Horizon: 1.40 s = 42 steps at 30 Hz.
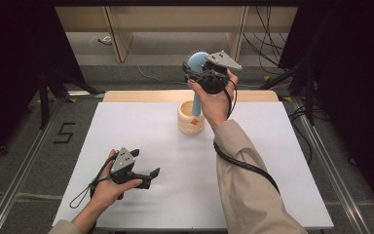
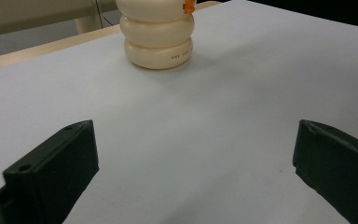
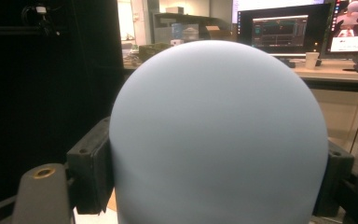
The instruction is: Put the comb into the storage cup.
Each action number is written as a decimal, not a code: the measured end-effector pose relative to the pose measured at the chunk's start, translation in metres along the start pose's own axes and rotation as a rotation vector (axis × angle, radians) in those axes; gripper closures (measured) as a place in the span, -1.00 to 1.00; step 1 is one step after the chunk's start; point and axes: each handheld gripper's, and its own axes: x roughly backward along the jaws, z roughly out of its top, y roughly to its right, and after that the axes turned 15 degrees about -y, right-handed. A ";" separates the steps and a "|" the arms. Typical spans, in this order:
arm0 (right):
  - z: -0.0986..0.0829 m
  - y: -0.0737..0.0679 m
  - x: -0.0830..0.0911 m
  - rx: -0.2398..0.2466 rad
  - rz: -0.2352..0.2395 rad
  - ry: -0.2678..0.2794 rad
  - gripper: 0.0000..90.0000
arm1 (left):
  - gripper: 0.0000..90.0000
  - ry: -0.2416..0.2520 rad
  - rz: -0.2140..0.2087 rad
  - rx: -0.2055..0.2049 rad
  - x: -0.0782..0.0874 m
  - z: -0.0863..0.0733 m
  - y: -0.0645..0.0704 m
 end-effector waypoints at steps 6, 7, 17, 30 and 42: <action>0.000 0.000 -0.005 -0.005 0.000 -0.003 -0.52 | -1.00 0.000 0.000 0.002 0.000 0.000 0.000; 0.001 0.000 -0.005 -0.006 0.000 -0.002 -0.52 | -1.00 0.000 -0.001 0.001 0.000 0.000 0.000; 0.001 0.001 -0.012 -0.004 -0.004 -0.009 -0.52 | -1.00 0.000 -0.002 0.003 0.000 0.000 0.000; 0.001 0.004 -0.020 -0.017 -0.005 -0.017 -0.52 | -1.00 0.000 -0.005 0.005 0.000 0.000 0.000; 0.001 0.005 -0.027 -0.011 -0.012 -0.027 -0.52 | -1.00 -0.001 -0.007 0.004 -0.001 0.000 0.000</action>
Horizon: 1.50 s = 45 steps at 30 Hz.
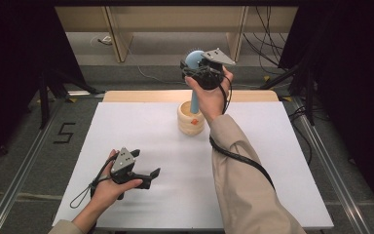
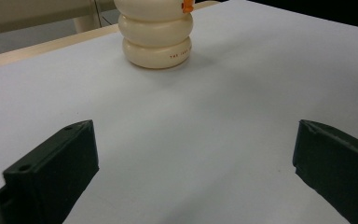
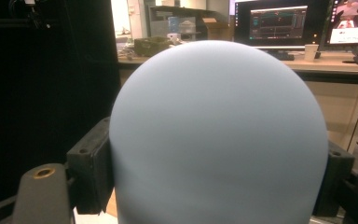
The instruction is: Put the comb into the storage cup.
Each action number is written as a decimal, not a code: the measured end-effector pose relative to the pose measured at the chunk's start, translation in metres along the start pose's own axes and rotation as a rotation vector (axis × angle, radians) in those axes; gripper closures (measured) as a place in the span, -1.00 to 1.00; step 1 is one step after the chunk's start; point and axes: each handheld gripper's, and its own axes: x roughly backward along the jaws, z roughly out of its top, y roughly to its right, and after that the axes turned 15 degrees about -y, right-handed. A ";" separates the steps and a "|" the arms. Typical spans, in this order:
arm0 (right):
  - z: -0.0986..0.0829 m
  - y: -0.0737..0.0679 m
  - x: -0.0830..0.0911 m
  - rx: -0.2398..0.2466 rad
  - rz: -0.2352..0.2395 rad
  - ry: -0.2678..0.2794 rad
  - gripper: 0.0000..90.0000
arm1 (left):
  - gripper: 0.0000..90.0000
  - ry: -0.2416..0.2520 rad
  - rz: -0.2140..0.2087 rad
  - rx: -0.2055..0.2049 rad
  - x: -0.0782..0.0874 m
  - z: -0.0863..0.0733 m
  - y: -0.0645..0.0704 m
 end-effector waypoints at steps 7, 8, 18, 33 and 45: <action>0.000 0.001 -0.004 -0.002 -0.001 -0.004 -0.52 | -1.00 0.000 0.000 0.000 0.000 0.000 0.000; -0.001 0.001 -0.004 0.000 -0.002 -0.004 -0.52 | -1.00 0.001 0.000 0.000 0.000 0.000 0.000; -0.002 0.001 -0.008 0.003 -0.010 -0.003 -0.52 | -1.00 0.000 0.001 0.000 0.000 0.000 0.000; -0.006 0.001 -0.015 0.008 -0.012 -0.005 -0.52 | -1.00 -0.001 0.003 -0.001 0.000 0.000 -0.001; -0.010 -0.001 -0.018 0.016 -0.012 -0.011 -0.52 | -1.00 -0.003 0.004 -0.002 0.000 0.000 -0.001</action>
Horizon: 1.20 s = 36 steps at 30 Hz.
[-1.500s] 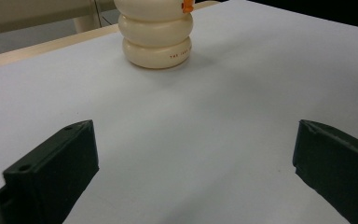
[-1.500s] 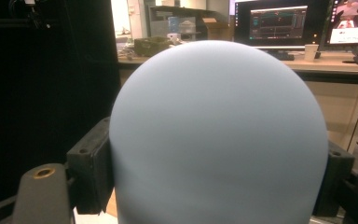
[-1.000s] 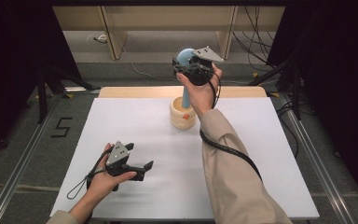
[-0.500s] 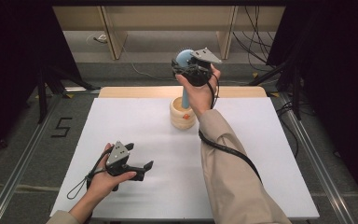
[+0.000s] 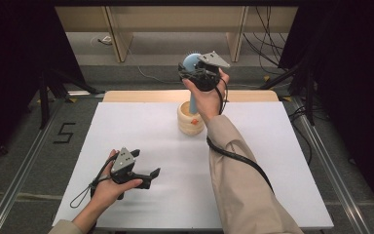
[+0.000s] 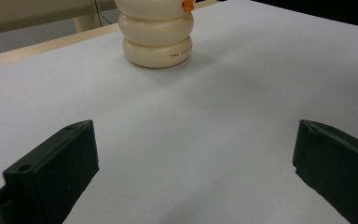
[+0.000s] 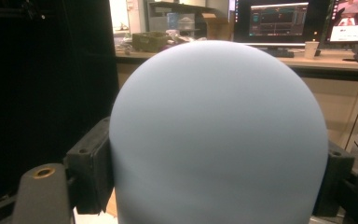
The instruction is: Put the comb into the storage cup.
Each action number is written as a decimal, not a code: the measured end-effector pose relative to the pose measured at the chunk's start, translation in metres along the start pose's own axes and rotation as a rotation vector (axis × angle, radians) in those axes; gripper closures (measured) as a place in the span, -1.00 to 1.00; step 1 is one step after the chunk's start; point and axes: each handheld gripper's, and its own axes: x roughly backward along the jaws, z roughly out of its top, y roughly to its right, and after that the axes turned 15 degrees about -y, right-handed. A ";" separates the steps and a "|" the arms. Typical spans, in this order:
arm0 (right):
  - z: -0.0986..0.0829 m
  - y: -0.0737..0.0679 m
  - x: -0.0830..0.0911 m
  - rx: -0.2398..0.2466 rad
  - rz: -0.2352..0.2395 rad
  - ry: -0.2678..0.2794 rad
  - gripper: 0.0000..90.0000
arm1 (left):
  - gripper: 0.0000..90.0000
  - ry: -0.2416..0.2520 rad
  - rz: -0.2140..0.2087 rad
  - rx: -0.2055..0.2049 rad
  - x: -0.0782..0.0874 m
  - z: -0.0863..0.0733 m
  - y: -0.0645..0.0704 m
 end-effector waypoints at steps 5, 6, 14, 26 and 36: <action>-0.003 -0.001 -0.002 0.012 0.001 -0.011 -0.52 | -1.00 -0.001 0.000 0.001 0.000 0.000 0.000; -0.004 -0.001 -0.003 0.012 0.001 -0.012 -0.52 | -1.00 -0.001 -0.001 0.001 0.000 0.000 0.000; -0.010 -0.001 -0.007 0.016 0.002 -0.029 -0.52 | -1.00 -0.003 0.000 -0.002 -0.001 0.000 0.000; -0.018 -0.001 -0.013 0.017 0.000 -0.046 -0.52 | -1.00 -0.004 0.000 -0.002 -0.001 -0.001 0.000; -0.024 0.002 -0.015 0.013 -0.002 -0.058 -0.52 | -1.00 -0.008 -0.002 -0.005 -0.002 -0.001 0.001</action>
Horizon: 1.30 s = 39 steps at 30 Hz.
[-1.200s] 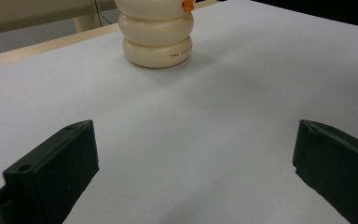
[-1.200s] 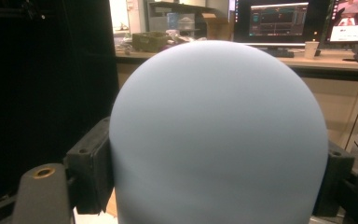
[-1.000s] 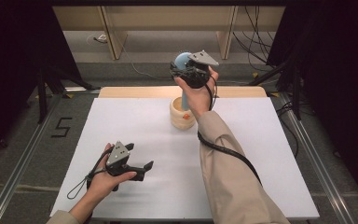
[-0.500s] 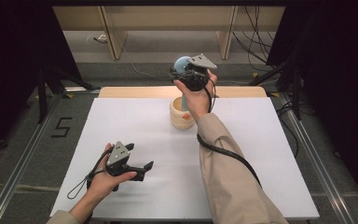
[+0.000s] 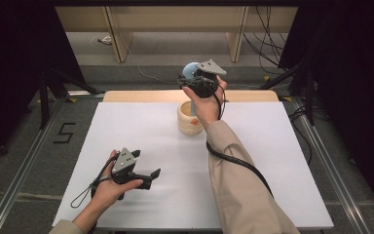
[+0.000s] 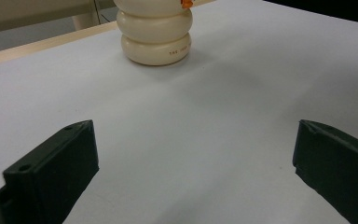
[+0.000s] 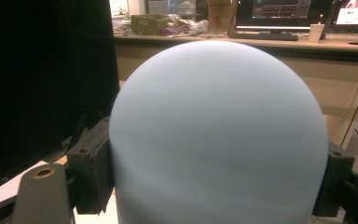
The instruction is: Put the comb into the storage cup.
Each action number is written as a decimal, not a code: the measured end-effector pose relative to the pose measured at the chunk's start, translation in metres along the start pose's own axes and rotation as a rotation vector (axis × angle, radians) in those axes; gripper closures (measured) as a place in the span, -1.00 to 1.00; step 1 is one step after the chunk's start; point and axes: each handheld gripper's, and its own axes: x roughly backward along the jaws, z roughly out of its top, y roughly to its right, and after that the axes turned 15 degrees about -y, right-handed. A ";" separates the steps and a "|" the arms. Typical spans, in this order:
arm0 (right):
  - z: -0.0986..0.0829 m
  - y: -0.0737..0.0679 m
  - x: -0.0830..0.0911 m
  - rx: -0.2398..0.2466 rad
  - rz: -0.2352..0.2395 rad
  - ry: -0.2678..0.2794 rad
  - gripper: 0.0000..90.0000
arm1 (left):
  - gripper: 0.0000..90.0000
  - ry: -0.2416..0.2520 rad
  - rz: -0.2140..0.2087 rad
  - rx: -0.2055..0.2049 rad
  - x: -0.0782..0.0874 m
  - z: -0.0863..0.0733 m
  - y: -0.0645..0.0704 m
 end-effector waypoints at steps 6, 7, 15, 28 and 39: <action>-0.003 0.002 -0.001 -0.002 -0.003 -0.005 -0.52 | -1.00 0.001 0.001 0.000 0.000 0.000 0.000; -0.003 0.002 -0.002 -0.003 -0.003 -0.005 -0.52 | -1.00 0.001 0.001 0.001 0.000 0.000 0.000; -0.009 0.001 -0.005 0.001 -0.005 -0.017 -0.52 | -1.00 0.001 0.001 0.000 0.000 0.000 0.000; -0.014 0.001 -0.009 0.007 -0.007 -0.031 -0.52 | -1.00 0.000 0.000 0.001 0.000 0.000 0.000; -0.016 0.001 -0.013 0.005 -0.005 -0.040 -0.52 | -1.00 0.001 0.000 0.001 0.000 0.000 0.000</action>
